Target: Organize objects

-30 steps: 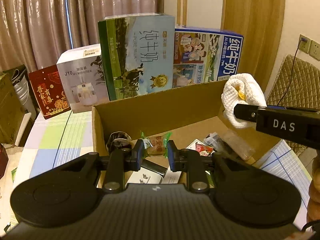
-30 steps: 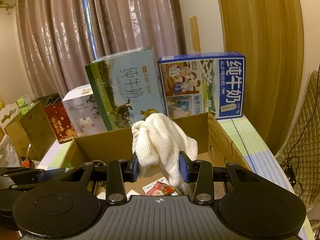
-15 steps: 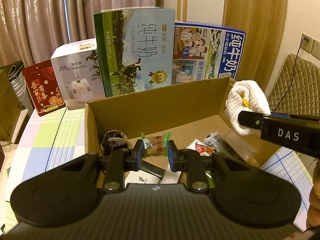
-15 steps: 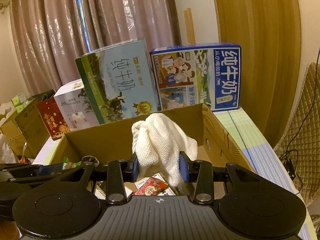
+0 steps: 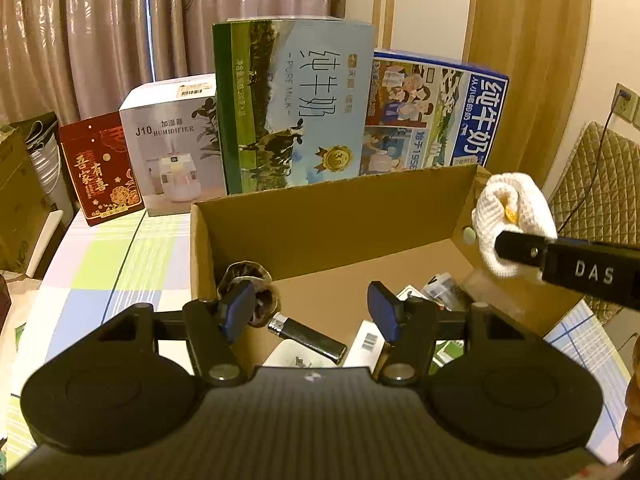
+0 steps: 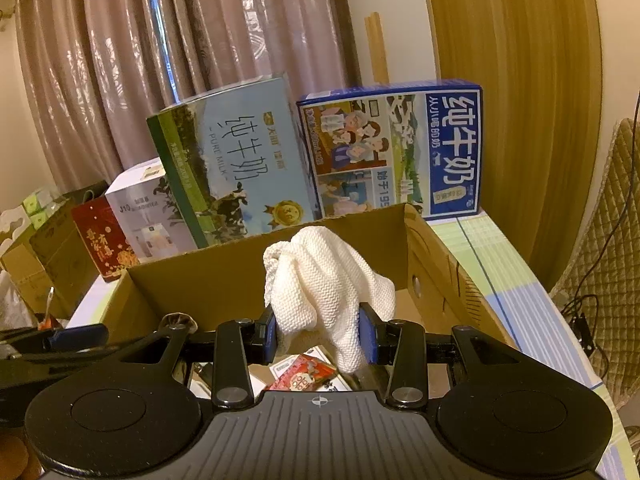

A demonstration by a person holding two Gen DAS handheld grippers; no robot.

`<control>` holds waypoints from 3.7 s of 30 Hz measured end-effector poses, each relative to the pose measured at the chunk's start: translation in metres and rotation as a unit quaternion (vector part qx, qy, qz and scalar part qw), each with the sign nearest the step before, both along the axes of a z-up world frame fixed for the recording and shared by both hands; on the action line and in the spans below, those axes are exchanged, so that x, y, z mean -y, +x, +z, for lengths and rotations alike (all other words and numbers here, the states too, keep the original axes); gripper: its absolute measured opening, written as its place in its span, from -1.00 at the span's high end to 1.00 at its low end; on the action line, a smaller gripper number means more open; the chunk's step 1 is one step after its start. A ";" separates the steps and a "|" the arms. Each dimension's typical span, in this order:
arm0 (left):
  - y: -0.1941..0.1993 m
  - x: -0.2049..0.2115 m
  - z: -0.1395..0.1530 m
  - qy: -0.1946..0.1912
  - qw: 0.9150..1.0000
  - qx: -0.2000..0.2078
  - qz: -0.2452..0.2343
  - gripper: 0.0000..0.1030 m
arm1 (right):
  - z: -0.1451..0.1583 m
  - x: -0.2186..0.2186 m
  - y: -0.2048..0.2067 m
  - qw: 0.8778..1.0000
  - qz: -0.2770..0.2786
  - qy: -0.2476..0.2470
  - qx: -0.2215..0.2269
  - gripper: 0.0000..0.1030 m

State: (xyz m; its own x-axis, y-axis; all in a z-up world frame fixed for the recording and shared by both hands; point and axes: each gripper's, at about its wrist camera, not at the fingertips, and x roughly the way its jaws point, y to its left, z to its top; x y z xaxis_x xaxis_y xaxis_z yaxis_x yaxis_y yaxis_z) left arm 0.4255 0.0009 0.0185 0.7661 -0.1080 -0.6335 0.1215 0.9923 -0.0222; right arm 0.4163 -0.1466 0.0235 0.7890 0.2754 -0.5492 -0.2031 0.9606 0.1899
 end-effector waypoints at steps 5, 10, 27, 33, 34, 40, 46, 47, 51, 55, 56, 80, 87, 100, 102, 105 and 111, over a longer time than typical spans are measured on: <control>-0.001 -0.001 -0.001 0.005 1.000 -0.002 -0.001 -0.12 | -0.002 -0.004 0.000 1.000 0.006 0.001 -0.003 0.28; -0.002 0.000 -0.002 0.007 1.000 -0.004 -0.003 -0.12 | -0.002 -0.004 0.000 1.000 0.008 0.005 -0.004 0.28; -0.002 -0.001 -0.004 0.004 1.000 -0.008 -0.004 -0.12 | 0.003 -0.009 -0.001 0.999 0.026 0.022 -0.003 0.25; -0.002 -0.002 -0.007 0.009 1.000 -0.011 -0.003 -0.12 | 0.005 0.005 0.000 0.996 0.022 0.083 0.019 -0.68; -0.002 -0.002 -0.007 0.010 1.000 -0.011 -0.003 -0.12 | 0.006 0.007 0.001 0.996 0.017 0.084 0.019 -0.68; -0.003 -0.003 -0.006 0.010 1.000 -0.010 -0.004 -0.13 | 0.009 0.009 0.001 0.997 0.011 0.072 0.020 -0.68; -0.003 0.000 -0.006 0.013 1.000 -0.011 -0.007 -0.14 | 0.009 0.008 0.000 0.998 0.013 0.062 0.019 -0.68; -0.003 0.000 -0.006 0.013 1.000 -0.011 -0.007 -0.14 | 0.009 0.008 0.000 0.998 0.013 0.062 0.018 -0.68; -0.004 0.000 -0.006 0.013 1.000 -0.010 -0.007 -0.15 | 0.007 0.006 0.000 0.998 0.016 0.055 0.014 -0.68; -0.004 0.000 -0.006 0.014 1.000 -0.010 -0.007 -0.17 | 0.007 0.005 -0.001 0.998 0.019 0.052 0.011 -0.68; -0.004 0.000 -0.006 0.014 1.000 -0.010 -0.007 -0.18 | 0.008 0.006 -0.002 0.998 0.020 0.051 0.011 -0.68; -0.085 -0.006 0.039 -0.001 1.000 0.019 0.023 -0.98 | 0.039 0.047 -0.052 0.999 0.035 -0.003 -0.026 -0.96; -0.134 0.003 0.071 0.000 0.999 0.034 0.028 -0.98 | 0.067 0.065 -0.093 0.998 0.053 -0.017 -0.040 -0.96; -0.243 0.016 0.119 -0.012 0.998 0.033 0.043 -0.98 | 0.117 0.093 -0.184 0.996 0.075 -0.028 -0.036 -0.97; -0.258 0.019 0.124 -0.008 0.998 0.034 0.044 -0.98 | 0.118 0.095 -0.201 0.996 0.081 -0.030 -0.036 -0.97; -0.279 0.026 0.128 0.005 0.998 0.035 0.048 -0.98 | 0.119 0.097 -0.223 0.995 0.090 -0.033 -0.035 -0.97; -0.313 0.035 0.126 0.016 0.998 0.029 0.053 -0.98 | 0.117 0.109 -0.259 0.995 0.086 -0.029 -0.038 -0.97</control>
State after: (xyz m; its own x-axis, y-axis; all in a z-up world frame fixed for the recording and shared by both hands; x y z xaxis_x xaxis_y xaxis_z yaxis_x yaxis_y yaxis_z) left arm 0.1124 -0.0340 0.1442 0.8072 -0.0052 -0.5903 0.0167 0.9998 0.0140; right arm 0.1577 -0.2555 0.1402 0.6879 0.3693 -0.6248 -0.3524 0.9226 0.1573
